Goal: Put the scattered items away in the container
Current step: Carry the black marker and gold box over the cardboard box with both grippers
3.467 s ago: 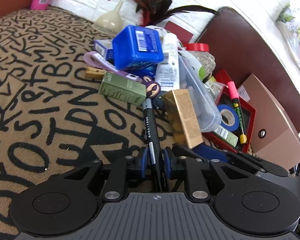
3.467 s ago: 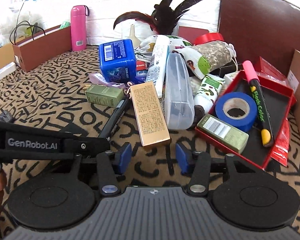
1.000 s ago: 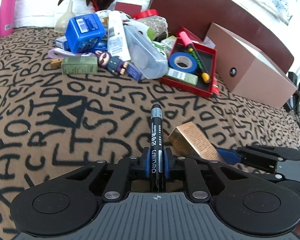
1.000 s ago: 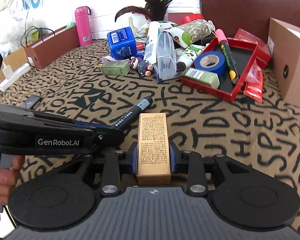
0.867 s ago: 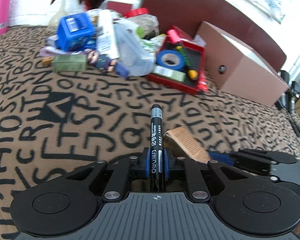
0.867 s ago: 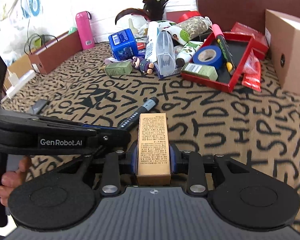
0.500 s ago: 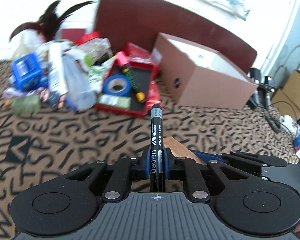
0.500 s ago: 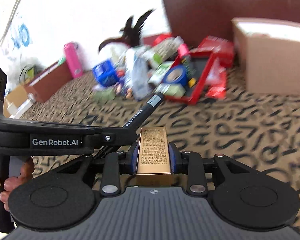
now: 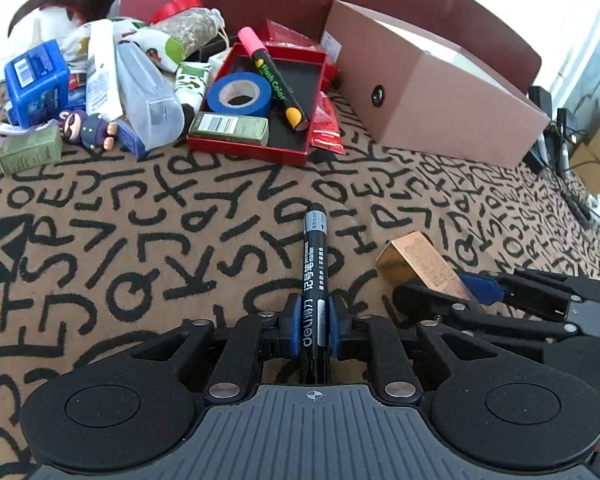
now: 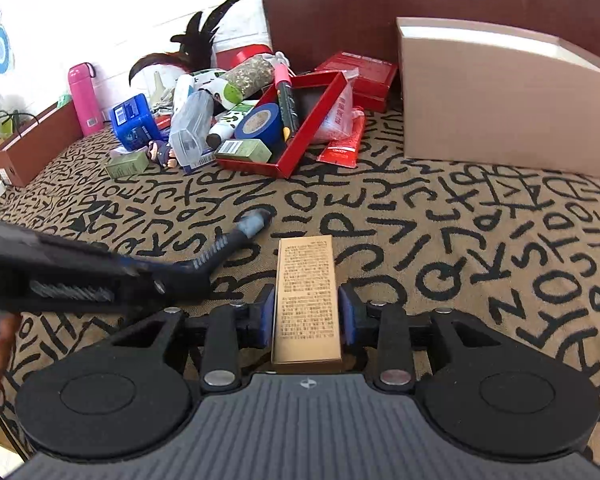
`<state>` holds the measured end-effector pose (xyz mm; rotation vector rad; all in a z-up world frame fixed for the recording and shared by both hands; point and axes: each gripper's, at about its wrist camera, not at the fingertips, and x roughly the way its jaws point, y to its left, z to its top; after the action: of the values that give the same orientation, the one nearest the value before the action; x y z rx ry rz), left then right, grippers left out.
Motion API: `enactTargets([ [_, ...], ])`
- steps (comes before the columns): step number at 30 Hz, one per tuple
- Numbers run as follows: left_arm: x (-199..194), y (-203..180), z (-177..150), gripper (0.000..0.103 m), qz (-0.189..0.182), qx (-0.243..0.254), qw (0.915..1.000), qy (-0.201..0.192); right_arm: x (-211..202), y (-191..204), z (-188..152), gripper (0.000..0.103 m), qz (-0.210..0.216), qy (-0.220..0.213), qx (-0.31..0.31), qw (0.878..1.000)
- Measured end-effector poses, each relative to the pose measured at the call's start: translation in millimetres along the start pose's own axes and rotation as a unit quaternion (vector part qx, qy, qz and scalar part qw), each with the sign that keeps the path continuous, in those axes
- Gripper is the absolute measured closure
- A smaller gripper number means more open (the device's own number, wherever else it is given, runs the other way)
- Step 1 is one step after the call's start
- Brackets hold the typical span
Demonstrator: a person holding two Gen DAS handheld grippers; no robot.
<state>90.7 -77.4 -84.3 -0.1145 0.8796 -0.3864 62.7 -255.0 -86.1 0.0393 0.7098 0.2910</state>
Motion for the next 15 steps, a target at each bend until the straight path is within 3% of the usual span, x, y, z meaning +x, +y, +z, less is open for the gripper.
enactTargets([
  [3,3,-7,0,0.074,0.007,0.022,0.9997,-0.001,4,4,0,0.068,-0.006,0.0,-0.017,1.0],
  [6,3,-16,2,0.089,0.021,0.035,0.9992,-0.001,7,4,0,0.068,0.001,-0.005,-0.012,1.0],
  [9,-2,-16,7,0.093,-0.006,0.01,0.9999,-0.001,4,-5,3,0.069,0.023,-0.006,0.028,0.999],
  [12,-11,-28,13,0.093,-0.019,0.023,0.9994,-0.02,-7,-18,4,0.069,0.055,-0.013,0.071,0.996],
  [15,-20,-40,24,0.093,-0.04,0.033,0.9979,-0.039,-20,-21,10,0.069,0.044,-0.034,0.074,0.996],
])
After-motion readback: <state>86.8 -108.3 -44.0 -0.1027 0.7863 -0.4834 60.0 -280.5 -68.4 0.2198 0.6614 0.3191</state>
